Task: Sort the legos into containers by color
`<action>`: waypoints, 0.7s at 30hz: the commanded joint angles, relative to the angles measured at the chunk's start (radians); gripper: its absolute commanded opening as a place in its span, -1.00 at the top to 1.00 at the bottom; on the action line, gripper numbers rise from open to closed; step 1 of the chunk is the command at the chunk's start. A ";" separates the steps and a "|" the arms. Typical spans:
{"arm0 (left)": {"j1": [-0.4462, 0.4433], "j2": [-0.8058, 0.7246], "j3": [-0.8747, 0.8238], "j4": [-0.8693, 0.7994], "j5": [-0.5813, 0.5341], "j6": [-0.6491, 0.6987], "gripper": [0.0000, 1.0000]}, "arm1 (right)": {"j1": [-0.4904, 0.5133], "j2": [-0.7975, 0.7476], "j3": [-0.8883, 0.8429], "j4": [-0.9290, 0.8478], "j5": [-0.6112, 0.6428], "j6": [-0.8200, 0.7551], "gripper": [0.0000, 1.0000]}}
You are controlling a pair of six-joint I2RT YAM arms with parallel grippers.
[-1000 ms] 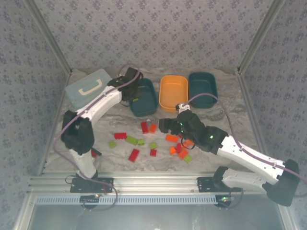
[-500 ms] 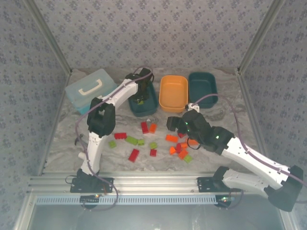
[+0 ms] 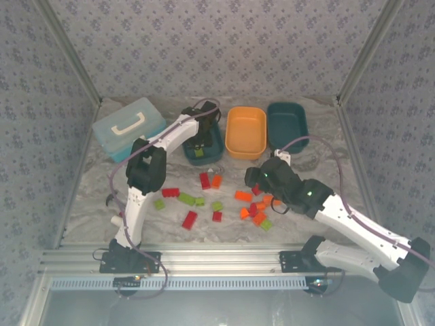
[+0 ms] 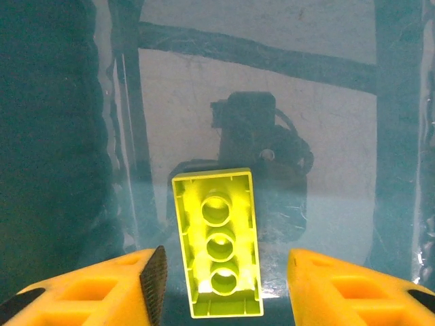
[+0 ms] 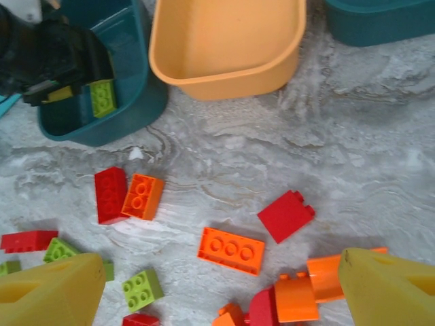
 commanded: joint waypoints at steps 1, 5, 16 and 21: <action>-0.007 -0.069 -0.002 -0.018 -0.036 0.000 -0.11 | -0.031 -0.006 0.005 -0.085 0.030 0.000 -0.83; -0.018 -0.174 -0.008 -0.002 -0.051 -0.001 -0.29 | -0.081 0.028 0.039 -0.137 -0.003 -0.075 -0.82; -0.061 -0.718 -0.415 0.200 0.032 -0.008 -0.84 | -0.143 0.206 0.091 -0.190 -0.060 -0.163 -0.82; -0.063 -0.961 -0.704 0.271 0.137 -0.054 -0.85 | -0.182 0.252 0.069 -0.157 -0.088 -0.161 -0.72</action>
